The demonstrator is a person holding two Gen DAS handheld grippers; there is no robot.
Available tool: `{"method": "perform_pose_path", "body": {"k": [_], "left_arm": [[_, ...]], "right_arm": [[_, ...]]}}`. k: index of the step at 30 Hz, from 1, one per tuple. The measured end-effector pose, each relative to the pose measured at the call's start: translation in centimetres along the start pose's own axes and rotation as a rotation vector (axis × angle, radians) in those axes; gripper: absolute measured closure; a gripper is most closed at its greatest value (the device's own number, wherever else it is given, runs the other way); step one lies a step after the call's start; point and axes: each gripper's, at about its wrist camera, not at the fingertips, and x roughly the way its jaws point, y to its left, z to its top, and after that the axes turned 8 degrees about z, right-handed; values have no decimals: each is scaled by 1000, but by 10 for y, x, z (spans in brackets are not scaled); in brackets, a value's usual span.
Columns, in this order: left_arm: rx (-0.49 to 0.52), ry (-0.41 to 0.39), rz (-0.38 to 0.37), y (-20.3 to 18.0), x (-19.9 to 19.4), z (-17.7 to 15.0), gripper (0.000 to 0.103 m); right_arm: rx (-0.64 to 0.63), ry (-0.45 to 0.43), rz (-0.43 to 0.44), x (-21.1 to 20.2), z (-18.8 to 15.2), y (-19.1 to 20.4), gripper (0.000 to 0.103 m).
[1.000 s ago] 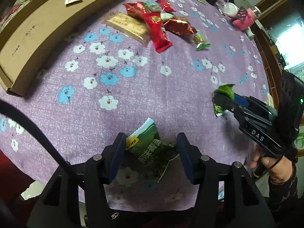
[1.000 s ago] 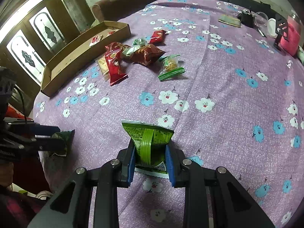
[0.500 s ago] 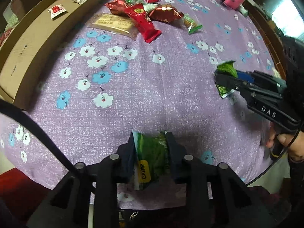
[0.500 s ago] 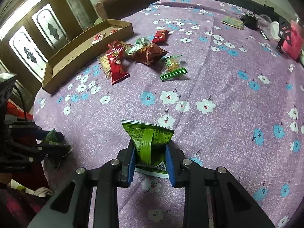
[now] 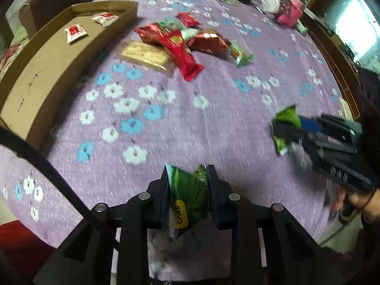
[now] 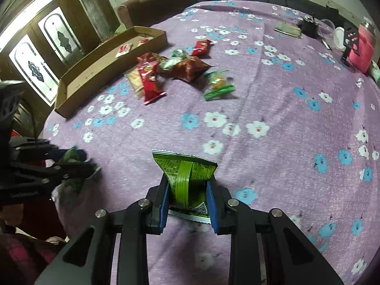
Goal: Organize snacks
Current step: 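Grasp a second green snack bag with the left gripper while right holds its bag, then carry both green bags into the cardboard tray and open both grippers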
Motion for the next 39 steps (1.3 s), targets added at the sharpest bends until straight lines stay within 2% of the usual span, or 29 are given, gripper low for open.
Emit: {"method": "perform_pose_path", "body": {"k": [10,15,21,32,39], "left_arm": [[-75,-138,34,31,-11,37,73],[-118,-216,56,56,-29,58,73],[-174,-263,104,92,-35,78,73],[-248,-279,222,161,-31,104,72],[-306,-216,257,203,-11,129,72]], "right_arm": [[-60,-26,45,14,38,46,76],[-106,-59,76,20,71,72,76],[-166,-98,110,34,114,107,76],[-178,-98,166,78,171,142,76],[-162,-81,148,111,202,151,76]]}}
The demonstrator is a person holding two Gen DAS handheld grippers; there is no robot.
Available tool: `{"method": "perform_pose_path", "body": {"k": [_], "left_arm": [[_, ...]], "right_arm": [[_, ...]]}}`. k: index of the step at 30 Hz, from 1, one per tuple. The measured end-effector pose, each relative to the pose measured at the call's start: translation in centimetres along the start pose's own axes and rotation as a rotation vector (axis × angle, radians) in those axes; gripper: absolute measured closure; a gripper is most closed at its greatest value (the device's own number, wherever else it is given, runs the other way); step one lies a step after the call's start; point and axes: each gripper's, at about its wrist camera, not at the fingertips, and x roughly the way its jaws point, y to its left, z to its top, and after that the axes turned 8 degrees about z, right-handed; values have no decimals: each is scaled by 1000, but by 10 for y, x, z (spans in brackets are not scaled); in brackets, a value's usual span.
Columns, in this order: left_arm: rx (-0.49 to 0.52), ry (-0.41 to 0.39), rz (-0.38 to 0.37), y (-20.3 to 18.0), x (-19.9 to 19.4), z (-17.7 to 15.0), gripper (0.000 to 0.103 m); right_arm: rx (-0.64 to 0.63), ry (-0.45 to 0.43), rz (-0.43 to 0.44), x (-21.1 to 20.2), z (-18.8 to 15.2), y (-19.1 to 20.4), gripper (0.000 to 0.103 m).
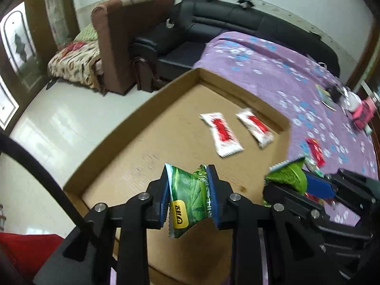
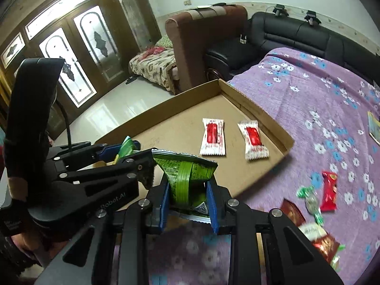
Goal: Organize snacks
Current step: 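Carry both green bags into the cardboard tray and open both grippers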
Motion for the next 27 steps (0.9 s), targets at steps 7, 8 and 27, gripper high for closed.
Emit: {"method": "perform_pose_path", "body": {"k": [7,8,27], "left_arm": [[-11,79,38,14,33,18,72],[-8,89,42,14,36,19,72],[-8,195,62,10,65,29,61]], "right_arm": [[34,46,-21,34,11,-5,76],[37,55,-24,38,11,-6,76],[76,118,-104,57,7,-23,74]]}}
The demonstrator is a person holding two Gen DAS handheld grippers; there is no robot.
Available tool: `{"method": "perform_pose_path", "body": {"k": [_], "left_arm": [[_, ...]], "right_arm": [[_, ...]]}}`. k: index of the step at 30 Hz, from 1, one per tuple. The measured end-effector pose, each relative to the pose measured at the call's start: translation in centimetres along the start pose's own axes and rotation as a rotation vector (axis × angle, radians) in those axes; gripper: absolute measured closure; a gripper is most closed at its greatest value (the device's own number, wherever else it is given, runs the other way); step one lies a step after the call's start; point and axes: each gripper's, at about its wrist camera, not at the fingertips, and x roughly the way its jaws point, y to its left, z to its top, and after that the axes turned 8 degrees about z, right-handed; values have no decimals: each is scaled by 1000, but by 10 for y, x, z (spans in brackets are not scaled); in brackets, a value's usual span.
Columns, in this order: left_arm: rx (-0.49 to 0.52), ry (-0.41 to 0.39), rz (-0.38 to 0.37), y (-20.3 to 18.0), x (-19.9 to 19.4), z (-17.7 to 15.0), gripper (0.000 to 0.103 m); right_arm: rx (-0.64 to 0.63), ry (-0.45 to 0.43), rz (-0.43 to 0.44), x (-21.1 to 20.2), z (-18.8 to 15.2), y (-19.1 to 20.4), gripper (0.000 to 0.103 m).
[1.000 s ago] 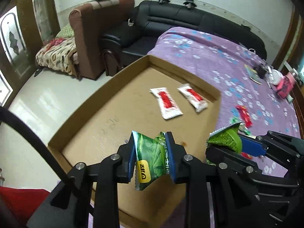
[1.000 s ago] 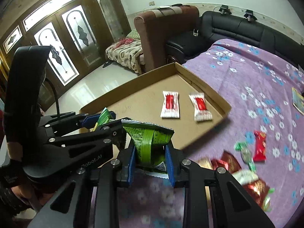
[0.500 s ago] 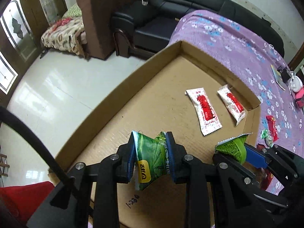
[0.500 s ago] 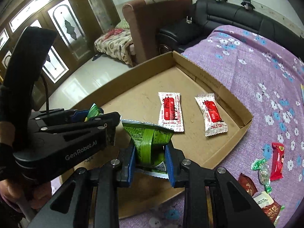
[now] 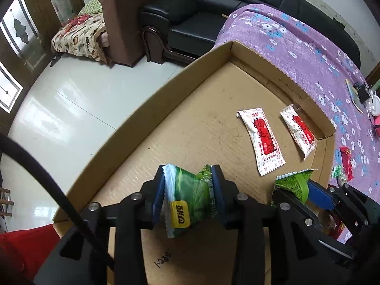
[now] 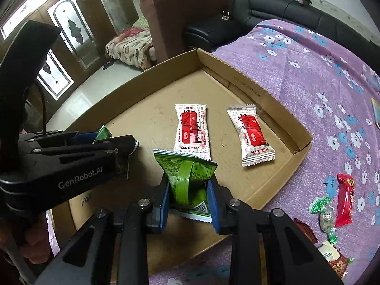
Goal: Organize snacks
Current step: 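Carry both green bags into the cardboard tray and open both grippers, then move both tools back toward the remaining snacks on the bedspread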
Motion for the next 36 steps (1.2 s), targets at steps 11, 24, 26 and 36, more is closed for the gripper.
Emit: {"method": "perform_pose_path", "body": {"k": [11,24,26,36], "left_arm": [[6,-55,92,-2,-15,-4,36],[30,-118,113,-22,-43,-22,32],[35,-126,110,-28,-49,-27,32],[88,-155,50,-69,-80,-61,32]], "right_arm": [[-21,-17,-17,-9,0,2,50],[-36,-48,7,-51,-23,-8,44],[-33,-51,14,-58,-29,-12,43],[41,-116,22,-111,-78,-61,42]]}}
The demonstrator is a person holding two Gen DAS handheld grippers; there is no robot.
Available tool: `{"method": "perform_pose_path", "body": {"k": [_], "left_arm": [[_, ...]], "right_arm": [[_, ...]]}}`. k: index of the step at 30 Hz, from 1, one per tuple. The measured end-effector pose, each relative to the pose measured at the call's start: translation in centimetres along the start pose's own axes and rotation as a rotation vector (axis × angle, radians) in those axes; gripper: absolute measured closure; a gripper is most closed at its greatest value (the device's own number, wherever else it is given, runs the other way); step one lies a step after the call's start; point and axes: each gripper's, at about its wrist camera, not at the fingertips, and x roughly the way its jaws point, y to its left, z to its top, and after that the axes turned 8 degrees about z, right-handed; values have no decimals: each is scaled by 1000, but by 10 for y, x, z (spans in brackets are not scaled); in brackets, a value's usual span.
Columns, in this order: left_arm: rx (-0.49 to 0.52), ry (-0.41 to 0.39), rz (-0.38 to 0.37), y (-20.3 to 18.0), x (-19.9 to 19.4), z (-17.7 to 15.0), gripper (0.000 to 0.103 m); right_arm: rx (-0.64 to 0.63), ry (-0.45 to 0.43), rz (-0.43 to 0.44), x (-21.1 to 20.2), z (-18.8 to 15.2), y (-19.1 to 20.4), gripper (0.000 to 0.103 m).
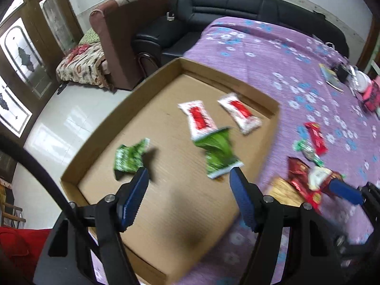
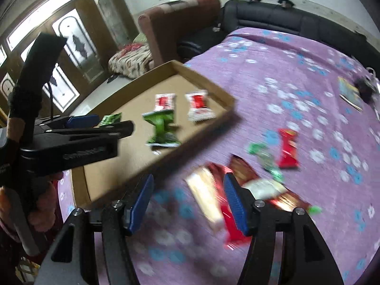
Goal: Organize snacks
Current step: 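Move both tools back toward the remaining snacks on the bedspread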
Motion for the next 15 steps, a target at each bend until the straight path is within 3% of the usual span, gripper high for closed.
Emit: {"method": "perform_pose_path", "body": {"k": [8,15], "left_arm": [[35,31,-78,-41,-13,-32,32],[69,92,-86,-65,-7,-54,32]], "right_arm": [[107,-15,-82,-31,-36,-75,39],[0,-20,-93,-17,-37,-80,39]]}}
